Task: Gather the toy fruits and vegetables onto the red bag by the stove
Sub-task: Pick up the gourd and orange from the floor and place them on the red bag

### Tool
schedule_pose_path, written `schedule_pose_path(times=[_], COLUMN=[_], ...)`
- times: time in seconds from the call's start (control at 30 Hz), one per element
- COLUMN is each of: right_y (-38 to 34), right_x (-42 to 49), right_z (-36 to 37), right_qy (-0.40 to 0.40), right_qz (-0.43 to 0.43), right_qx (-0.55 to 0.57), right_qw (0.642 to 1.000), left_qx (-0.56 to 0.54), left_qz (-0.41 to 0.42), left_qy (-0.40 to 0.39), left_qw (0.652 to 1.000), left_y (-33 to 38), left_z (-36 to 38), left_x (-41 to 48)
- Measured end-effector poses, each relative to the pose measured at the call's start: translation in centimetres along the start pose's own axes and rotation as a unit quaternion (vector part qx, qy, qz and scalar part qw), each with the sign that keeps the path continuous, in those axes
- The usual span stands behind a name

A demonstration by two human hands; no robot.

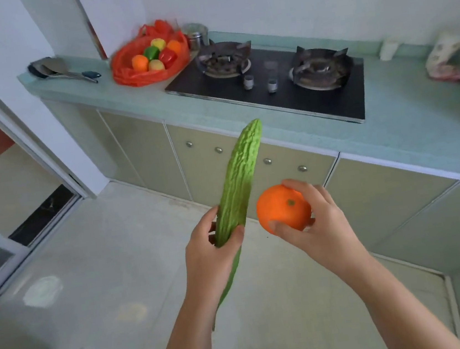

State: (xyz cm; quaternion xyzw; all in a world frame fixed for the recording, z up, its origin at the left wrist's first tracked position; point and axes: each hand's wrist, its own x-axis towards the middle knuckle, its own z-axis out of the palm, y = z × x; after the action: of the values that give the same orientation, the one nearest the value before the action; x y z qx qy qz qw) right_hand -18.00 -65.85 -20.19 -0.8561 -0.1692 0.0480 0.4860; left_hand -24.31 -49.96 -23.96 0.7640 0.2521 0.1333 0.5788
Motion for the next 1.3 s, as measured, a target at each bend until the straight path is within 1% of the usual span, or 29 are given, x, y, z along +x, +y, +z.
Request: schedule_pose_path(times=[0.1, 0.17, 0.37, 0.6, 0.73, 0.93, 1.1, 1.3], right_y=[-0.1, 0.1, 0.7, 0.6, 0.4, -1.2, -3.2, -5.6], right_x=[3.9, 6.1, 11.8, 20.1, 26.6, 37.8, 45.5, 51.2], right_z=[-0.4, -0.1, 2.1, 5.0, 6.4, 8.2, 11.5, 17.5], right_qy=[0.005, 0.001, -0.03, -0.07, -0.081, -0.1, -0.111, -0.133], right_qz=[-0.004, -0.012, -0.015, -0.03, -0.041, -0.05, -0.073, -0.067], right_qx=[-0.005, 0.003, 0.018, 0.026, 0.04, 0.054, 0.069, 0.061], right_qw=[1.0, 1.0, 0.999, 0.997, 0.995, 0.992, 0.989, 0.987], left_qx=[-0.003, -0.009, -0.013, -0.007, 0.002, 0.02, 0.024, 0.01], left_qz=[-0.004, -0.011, -0.028, -0.067, -0.072, -0.055, -0.047, -0.065], left_qy=[-0.004, 0.007, 0.035, 0.089, 0.109, 0.113, 0.142, 0.165], left_qw=[1.0, 1.0, 0.999, 0.994, 0.991, 0.992, 0.989, 0.984], left_y=[0.8, 1.0, 0.9, 0.3, 1.2, 4.8, 5.7, 3.3], left_z=[0.5, 0.6, -0.2, -0.8, -1.4, -2.9, -5.1, -9.7], left_x=[3.7, 5.8, 10.2, 16.7, 22.4, 33.8, 41.4, 47.4])
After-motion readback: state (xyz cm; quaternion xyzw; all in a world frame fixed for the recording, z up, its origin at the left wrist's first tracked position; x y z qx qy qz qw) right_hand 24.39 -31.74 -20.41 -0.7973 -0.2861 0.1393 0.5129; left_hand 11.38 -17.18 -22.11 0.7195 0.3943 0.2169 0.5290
